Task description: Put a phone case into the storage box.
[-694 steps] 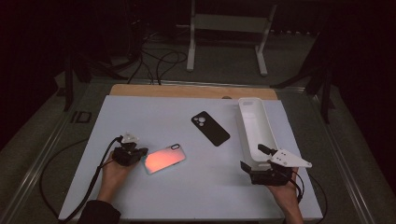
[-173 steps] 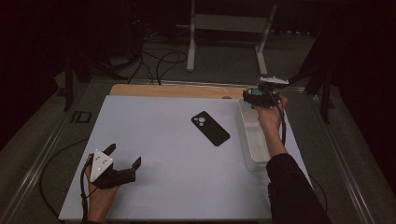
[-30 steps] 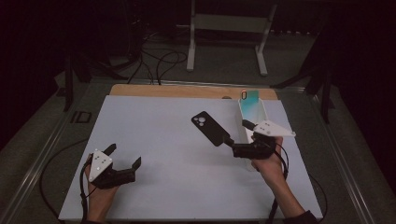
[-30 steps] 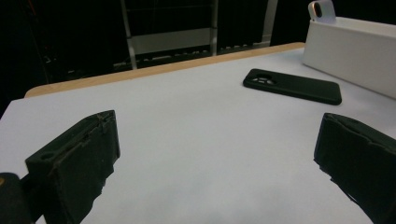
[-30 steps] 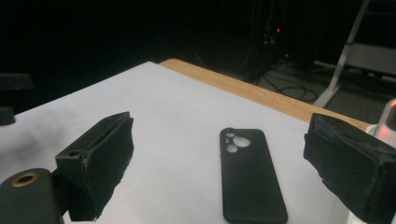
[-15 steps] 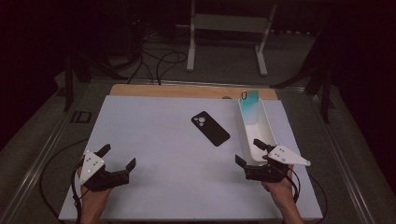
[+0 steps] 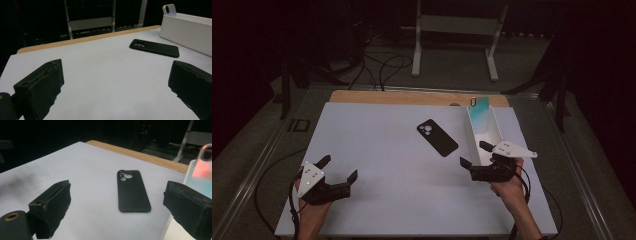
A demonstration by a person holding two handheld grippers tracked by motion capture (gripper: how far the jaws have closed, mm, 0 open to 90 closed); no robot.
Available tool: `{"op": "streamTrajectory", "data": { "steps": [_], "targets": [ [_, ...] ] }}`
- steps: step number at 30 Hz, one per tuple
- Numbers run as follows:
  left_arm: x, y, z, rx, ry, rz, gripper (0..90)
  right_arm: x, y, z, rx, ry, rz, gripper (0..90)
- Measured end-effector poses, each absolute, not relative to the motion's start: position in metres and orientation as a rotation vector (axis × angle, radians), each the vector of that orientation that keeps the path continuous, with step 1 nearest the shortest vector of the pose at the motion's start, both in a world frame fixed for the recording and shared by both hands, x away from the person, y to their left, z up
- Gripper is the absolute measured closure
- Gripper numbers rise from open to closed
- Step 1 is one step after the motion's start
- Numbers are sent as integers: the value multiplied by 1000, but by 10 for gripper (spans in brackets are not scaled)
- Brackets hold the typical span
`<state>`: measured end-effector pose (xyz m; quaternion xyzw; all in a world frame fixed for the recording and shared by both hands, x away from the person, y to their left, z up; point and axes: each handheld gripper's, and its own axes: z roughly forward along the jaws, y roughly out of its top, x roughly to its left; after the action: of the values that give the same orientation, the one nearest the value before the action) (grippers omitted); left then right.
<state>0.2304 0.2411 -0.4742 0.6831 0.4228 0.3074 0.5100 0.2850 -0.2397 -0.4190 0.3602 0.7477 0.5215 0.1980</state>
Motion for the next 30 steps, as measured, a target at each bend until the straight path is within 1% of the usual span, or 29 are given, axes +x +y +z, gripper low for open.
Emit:
{"op": "streamTrajectory", "data": {
  "steps": [7, 15, 21, 22, 30],
  "targets": [
    [231, 241, -475, 1648, 1019, 737, 10, 308, -224, -405, 986, 2167, 1407, 71],
    [232, 240, -476, 1657, 1023, 732, 10, 335, -208, -396, 1011, 2247, 1309, 70],
    [232, 240, -477, 1665, 1024, 732, 10, 355, -201, -397, 1029, 2294, 1237, 70],
    [233, 240, -477, 1665, 1024, 731, 10, 364, -197, -398, 1032, 2316, 1206, 71],
    [233, 239, -478, 1666, 1026, 727, 10, 385, -181, -405, 1041, 2402, 1084, 71]
  ]
}}
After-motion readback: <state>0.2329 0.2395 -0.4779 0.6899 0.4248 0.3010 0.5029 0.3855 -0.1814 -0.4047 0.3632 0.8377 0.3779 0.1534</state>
